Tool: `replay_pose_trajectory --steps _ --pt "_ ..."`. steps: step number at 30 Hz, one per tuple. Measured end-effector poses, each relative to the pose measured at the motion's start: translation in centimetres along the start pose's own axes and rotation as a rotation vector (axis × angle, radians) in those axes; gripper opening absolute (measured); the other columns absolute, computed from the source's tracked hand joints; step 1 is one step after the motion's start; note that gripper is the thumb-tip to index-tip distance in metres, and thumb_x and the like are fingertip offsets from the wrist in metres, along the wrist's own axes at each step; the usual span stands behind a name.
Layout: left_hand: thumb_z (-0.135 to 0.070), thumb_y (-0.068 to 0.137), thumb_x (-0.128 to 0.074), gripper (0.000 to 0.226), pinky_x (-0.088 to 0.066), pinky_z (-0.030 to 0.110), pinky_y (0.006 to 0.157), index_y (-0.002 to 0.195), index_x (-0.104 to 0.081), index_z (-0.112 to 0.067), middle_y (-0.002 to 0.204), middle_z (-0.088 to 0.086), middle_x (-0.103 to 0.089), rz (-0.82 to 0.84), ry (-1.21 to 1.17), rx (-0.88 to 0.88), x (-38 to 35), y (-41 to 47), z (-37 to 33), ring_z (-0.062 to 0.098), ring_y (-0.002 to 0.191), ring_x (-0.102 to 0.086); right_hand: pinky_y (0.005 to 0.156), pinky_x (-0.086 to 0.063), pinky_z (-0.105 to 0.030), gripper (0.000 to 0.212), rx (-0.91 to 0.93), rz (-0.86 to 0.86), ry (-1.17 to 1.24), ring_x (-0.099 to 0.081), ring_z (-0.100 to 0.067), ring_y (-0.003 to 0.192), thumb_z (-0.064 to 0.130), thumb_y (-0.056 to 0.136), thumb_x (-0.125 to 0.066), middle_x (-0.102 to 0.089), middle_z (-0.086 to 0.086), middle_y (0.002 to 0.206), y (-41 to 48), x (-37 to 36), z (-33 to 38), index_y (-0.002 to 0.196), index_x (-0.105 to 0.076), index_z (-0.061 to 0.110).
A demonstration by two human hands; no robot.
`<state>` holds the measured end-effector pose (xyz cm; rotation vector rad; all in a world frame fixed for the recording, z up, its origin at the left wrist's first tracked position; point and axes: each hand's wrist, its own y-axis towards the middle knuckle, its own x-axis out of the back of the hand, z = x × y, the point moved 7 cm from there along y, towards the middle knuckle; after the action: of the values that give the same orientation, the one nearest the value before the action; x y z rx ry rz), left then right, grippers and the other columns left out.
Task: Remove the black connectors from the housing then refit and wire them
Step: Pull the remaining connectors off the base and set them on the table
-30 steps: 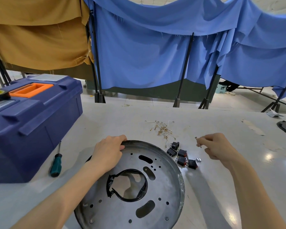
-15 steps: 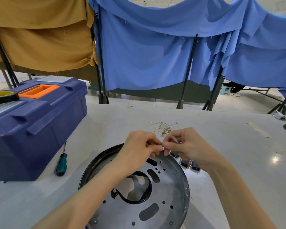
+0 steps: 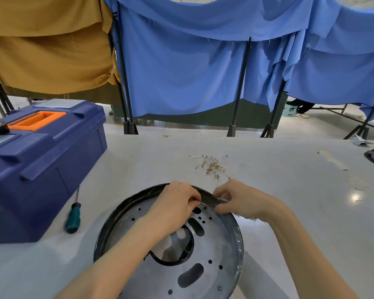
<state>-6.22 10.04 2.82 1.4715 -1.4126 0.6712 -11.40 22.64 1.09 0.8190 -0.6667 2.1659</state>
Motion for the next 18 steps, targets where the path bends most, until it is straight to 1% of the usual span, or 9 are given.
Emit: replay_pose_trajectory --steps 2,7,10,12,13,15,16,18 --pt "-0.019 0.095 -0.056 0.02 -0.048 0.034 0.081 0.102 -0.074 -0.017 0.095 0.004 -0.07 0.006 0.015 -0.011 -0.1 -0.1 0.0 0.021 0.089 -0.061 0.042 -0.018 -0.025 0.022 -0.008 0.021 0.024 -0.027 -0.019 0.051 0.011 0.083 -0.061 -0.043 0.001 0.056 0.0 -0.3 0.0 0.065 -0.064 0.024" --pt "-0.019 0.1 -0.045 0.026 -0.045 0.035 0.085 0.107 -0.07 -0.016 0.103 0.003 -0.063 0.029 0.187 -0.064 -0.6 -0.2 -0.5 0.023 0.098 -0.056 0.041 -0.016 -0.023 0.022 -0.018 0.035 0.061 -0.023 -0.018 0.048 0.008 0.084 -0.06 -0.042 0.008 0.048 0.0 -0.3 0.0 0.066 -0.062 0.02" --pt "-0.012 0.098 -0.046 0.024 -0.045 0.034 0.083 0.105 -0.068 -0.016 0.102 0.001 -0.061 0.029 0.265 -0.083 -0.8 -0.2 -0.6 0.022 0.096 -0.053 0.042 -0.016 -0.024 0.01 -0.029 0.037 0.067 -0.024 -0.019 0.05 0.008 0.085 -0.06 -0.045 -0.003 0.06 0.1 -0.4 -0.1 0.078 -0.066 0.009" --pt "-0.008 0.096 -0.048 0.023 -0.044 0.032 0.078 0.103 -0.068 -0.017 0.099 0.0 -0.059 0.014 0.324 -0.1 -0.8 -0.3 -0.9 0.021 0.093 -0.051 0.043 -0.017 -0.025 0.009 -0.03 0.033 0.058 -0.025 -0.019 0.052 0.009 0.085 -0.06 -0.044 -0.007 0.064 0.1 -0.4 -0.1 0.078 -0.066 0.009" --pt "-0.007 0.096 -0.048 0.023 -0.04 0.03 0.073 0.103 -0.067 -0.018 0.098 -0.001 -0.058 0.007 0.345 -0.109 -0.9 -0.3 -1.0 0.021 0.091 -0.05 0.043 -0.017 -0.025 0.014 -0.029 0.031 0.051 -0.025 -0.019 0.052 0.009 0.085 -0.06 -0.044 -0.006 0.063 0.1 -0.4 -0.1 0.073 -0.065 0.012" --pt "-0.007 0.096 -0.048 0.022 -0.025 0.025 0.066 0.101 -0.067 -0.018 0.096 -0.001 -0.056 0.006 0.379 -0.126 -0.9 -0.3 -1.2 0.021 0.089 -0.048 0.043 -0.017 -0.025 0.021 -0.026 0.025 0.045 -0.025 -0.019 0.052 0.009 0.085 -0.06 -0.042 -0.004 0.06 0.1 -0.4 -0.1 0.066 -0.063 0.017" --pt "-0.008 0.096 -0.049 0.021 -0.019 0.024 0.065 0.1 -0.067 -0.018 0.094 -0.002 -0.055 0.008 0.39 -0.13 -1.0 -0.3 -1.3 0.021 0.087 -0.046 0.044 -0.017 -0.025 0.02 -0.027 0.024 0.047 -0.025 -0.019 0.052 0.008 0.085 -0.06 -0.041 -0.004 0.06 0.1 -0.4 -0.1 0.066 -0.063 0.015" --pt "-0.009 0.096 -0.049 0.02 -0.014 0.025 0.064 0.099 -0.067 -0.018 0.093 -0.002 -0.054 0.018 0.402 -0.137 -1.1 -0.4 -1.3 0.02 0.085 -0.045 0.044 -0.016 -0.025 0.018 -0.029 0.021 0.052 -0.024 -0.019 0.051 0.008 0.085 -0.06 -0.039 -0.003 0.059 0.2 -0.4 -0.2 0.067 -0.063 0.013"
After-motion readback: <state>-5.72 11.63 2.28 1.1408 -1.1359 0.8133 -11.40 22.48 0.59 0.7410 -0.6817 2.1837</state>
